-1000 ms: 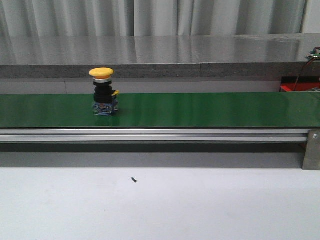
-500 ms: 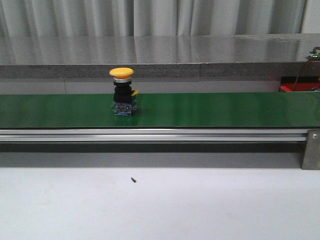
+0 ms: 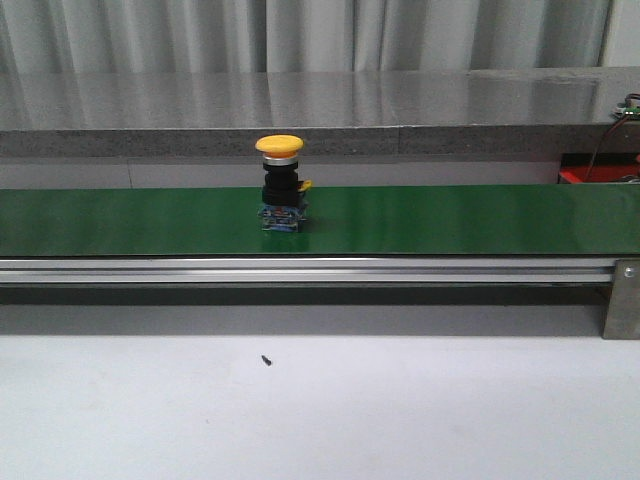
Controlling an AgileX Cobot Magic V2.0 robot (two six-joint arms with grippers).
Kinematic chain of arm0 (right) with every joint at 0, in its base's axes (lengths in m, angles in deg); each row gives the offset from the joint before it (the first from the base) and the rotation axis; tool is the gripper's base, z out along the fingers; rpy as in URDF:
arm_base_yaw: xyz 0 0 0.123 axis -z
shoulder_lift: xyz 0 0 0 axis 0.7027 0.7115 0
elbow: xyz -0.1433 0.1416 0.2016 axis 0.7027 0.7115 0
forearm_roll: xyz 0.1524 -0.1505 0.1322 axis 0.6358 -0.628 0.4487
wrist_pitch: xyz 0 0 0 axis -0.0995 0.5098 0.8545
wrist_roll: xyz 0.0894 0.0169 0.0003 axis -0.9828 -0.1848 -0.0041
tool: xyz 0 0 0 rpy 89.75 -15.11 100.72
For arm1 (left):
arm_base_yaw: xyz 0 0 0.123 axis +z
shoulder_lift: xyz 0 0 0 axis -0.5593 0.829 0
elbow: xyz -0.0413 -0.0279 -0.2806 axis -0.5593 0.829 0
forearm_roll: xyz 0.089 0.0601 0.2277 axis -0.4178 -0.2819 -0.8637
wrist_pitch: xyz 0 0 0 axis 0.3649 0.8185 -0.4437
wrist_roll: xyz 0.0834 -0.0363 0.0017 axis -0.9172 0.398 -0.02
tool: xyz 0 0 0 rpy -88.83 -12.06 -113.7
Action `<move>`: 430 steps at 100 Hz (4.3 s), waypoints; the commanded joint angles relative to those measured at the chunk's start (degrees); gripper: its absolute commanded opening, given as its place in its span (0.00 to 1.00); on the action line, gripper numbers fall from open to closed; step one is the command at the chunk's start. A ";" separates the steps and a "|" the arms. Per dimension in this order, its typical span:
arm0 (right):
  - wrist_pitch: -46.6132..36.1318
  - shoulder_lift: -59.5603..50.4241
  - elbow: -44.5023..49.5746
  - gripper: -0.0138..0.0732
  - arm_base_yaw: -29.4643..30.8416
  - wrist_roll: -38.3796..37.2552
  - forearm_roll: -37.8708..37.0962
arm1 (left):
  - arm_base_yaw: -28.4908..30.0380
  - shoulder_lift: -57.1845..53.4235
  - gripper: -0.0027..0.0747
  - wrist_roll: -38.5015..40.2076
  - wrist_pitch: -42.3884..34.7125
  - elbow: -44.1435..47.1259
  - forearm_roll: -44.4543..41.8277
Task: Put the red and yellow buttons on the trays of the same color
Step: 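Place the last yellow button on the belt behind the first, then grasp the first yellow button at the belt's far end with the right gripper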
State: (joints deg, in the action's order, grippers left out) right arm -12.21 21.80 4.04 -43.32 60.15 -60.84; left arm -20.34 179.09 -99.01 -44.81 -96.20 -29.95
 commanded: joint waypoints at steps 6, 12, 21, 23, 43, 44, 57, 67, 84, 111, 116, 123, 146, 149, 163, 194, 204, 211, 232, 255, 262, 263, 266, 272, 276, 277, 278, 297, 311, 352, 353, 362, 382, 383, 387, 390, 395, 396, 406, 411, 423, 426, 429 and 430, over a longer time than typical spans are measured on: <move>-3.22 -1.03 -1.57 0.09 0.00 0.10 0.01 | -0.39 -0.27 0.01 -0.05 -2.87 -1.32 2.54; -3.22 -1.03 -1.57 0.09 0.00 0.10 0.01 | -0.39 0.58 0.01 -0.05 -2.74 -1.32 2.76; -3.22 -1.03 -1.57 0.09 0.00 0.10 0.01 | -0.39 1.68 0.01 -0.05 -2.24 -1.32 3.66; -3.22 -1.03 -1.57 0.09 0.00 0.10 0.01 | -0.39 1.68 0.01 -0.05 -2.10 -1.32 3.84; -3.22 -1.03 -1.57 0.09 0.00 0.10 0.01 | -0.39 1.80 0.23 -1.28 -1.32 -1.65 4.29; -3.22 -1.03 -1.57 0.09 0.00 0.10 0.01 | -0.39 1.80 0.25 -1.57 -1.32 -1.65 4.48; -3.22 -1.03 -1.57 0.09 0.00 0.10 0.01 | -0.39 1.57 0.61 -3.00 -0.47 -1.65 6.92; -3.22 -1.03 -1.57 0.09 0.00 0.10 0.01 | -0.39 0.43 0.77 -3.10 0.16 -1.65 7.72; -3.22 -1.03 -1.57 0.09 0.00 0.10 0.01 | -0.39 -3.84 0.79 -4.53 0.94 -1.65 7.98; -3.22 -1.03 -1.57 0.09 0.00 0.10 0.01 | -0.88 -13.88 0.79 -14.82 2.14 -1.42 15.68; -3.22 -1.03 -1.57 0.09 0.00 0.10 0.01 | -1.65 -15.59 0.79 -16.31 2.14 -1.15 16.09; -3.22 -1.03 -1.57 0.09 0.00 0.10 0.01 | -3.32 -18.11 0.79 -18.39 1.29 0.02 16.36; -3.22 -1.03 -1.57 0.09 0.00 0.10 0.01 | -10.53 -27.49 0.78 -22.49 -10.46 11.34 16.36; -3.22 -1.03 -1.57 0.09 0.00 0.10 0.01 | -11.39 -29.17 0.76 -22.52 -11.91 12.86 16.36; -3.22 -1.03 -1.57 0.09 0.00 0.10 0.01 | -15.36 -35.72 0.56 -22.61 -16.94 18.33 15.86; -3.22 -1.03 -1.57 0.09 0.00 0.10 0.01 | -16.68 -46.40 0.01 -22.61 -14.12 26.68 15.53; -3.22 -1.03 -1.57 0.09 0.00 0.10 0.01 | -16.68 -48.38 0.01 -22.61 -14.33 29.70 15.53; -3.22 -1.03 -1.57 0.09 0.00 0.10 0.08 | -16.68 -49.15 0.01 -22.61 -14.33 31.12 15.76; -3.73 -0.98 -1.57 0.09 0.00 0.10 1.76 | -16.68 -49.15 0.01 -22.61 -14.12 31.96 16.66; -3.37 -0.92 -1.57 0.47 0.00 0.22 2.87 | -16.68 -49.15 0.01 -22.61 -14.12 31.96 16.66; -3.49 -0.92 -1.57 0.73 0.00 0.30 2.86 | -16.68 -49.15 0.01 -22.61 -14.12 31.96 16.66; -3.55 -0.92 -1.57 0.75 0.00 0.36 2.86 | -16.68 -49.15 0.01 -22.61 -14.12 31.96 16.66; -3.79 -0.92 -1.57 0.85 0.00 0.53 2.86 | -16.68 -49.15 0.01 -22.61 -14.12 31.96 16.66; -3.98 -0.72 -1.72 0.93 0.00 0.72 2.86 | -16.68 -49.15 0.01 -22.61 -14.12 31.96 16.66; -4.04 -0.17 -1.98 0.90 0.00 0.72 2.86 | -16.68 -49.15 0.01 -22.61 -14.12 31.96 16.66; -4.04 -0.09 -2.06 0.90 0.00 0.72 2.86 | -16.68 -49.15 0.01 -22.61 -14.12 31.96 16.66; -3.97 0.02 -2.14 0.89 0.00 0.72 2.86 | -16.68 -49.15 0.01 -22.61 -14.12 31.96 16.66; -1.77 7.40 -6.21 0.84 0.00 1.79 2.86 | -16.68 -49.15 0.01 -22.61 -14.12 31.96 16.66; 0.91 13.98 -10.49 0.84 0.00 2.93 3.41 | -16.68 -49.15 0.01 -22.61 -14.12 31.96 17.34; 1.95 27.77 -18.99 0.84 -4.10 4.19 4.28 | -16.68 -49.15 0.01 -22.61 -14.12 31.96 17.69; 1.79 28.06 -19.13 0.84 -4.20 4.19 4.28 | -16.68 -49.15 0.01 -22.61 -14.12 31.96 17.69; 1.06 30.37 -20.29 0.84 -4.45 4.19 4.28 | -16.68 -49.15 0.01 -22.61 -14.12 31.96 17.69; 0.38 35.62 -23.70 0.84 -4.45 4.19 2.90 | -16.68 -49.15 0.01 -22.61 -14.12 31.96 17.69; 0.38 35.87 -23.79 0.84 -4.45 4.19 2.91 | -16.68 -49.15 0.01 -22.61 -14.12 31.96 17.69; 0.44 36.65 -24.12 0.84 -4.45 4.19 2.79 | -16.68 -49.15 0.01 -22.61 -14.12 31.96 17.69; 0.44 37.25 -24.29 0.83 -4.45 4.19 2.48 | -16.68 -49.15 0.01 -22.61 -14.12 31.96 17.69; 1.21 37.93 -24.42 0.78 -4.45 4.13 2.20 | -16.68 -49.15 0.01 -22.61 -14.12 31.96 17.69; 1.34 38.01 -24.42 0.77 -4.40 4.14 2.08 | -16.68 -49.15 0.01 -22.61 -14.12 31.96 17.69; 3.82 38.60 -24.42 0.57 -4.40 4.07 0.90 | -16.68 -49.15 0.01 -22.61 -14.12 31.96 17.69; 5.30 38.60 -24.42 0.48 -4.40 3.97 0.33 | -16.68 -49.15 0.01 -22.61 -14.12 31.96 17.69; 7.90 37.87 -25.07 0.41 -4.21 3.69 0.20 | -16.68 -49.15 0.01 -22.61 -14.12 31.96 17.69; 8.40 37.55 -25.30 0.41 -4.17 3.69 0.20 | -16.68 -49.15 0.01 -22.61 -14.12 31.96 17.69; 9.07 37.14 -25.63 0.41 -4.17 3.69 0.12 | -16.68 -49.15 0.01 -22.61 -14.12 31.96 17.69; 9.22 36.93 -25.76 0.41 -4.17 3.69 0.12 | -16.68 -49.15 0.01 -22.61 -14.12 31.96 17.69</move>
State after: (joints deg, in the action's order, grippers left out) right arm -3.93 62.70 -19.10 -47.85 63.63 -60.76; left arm -36.57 130.26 -121.59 -56.27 -62.65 -13.74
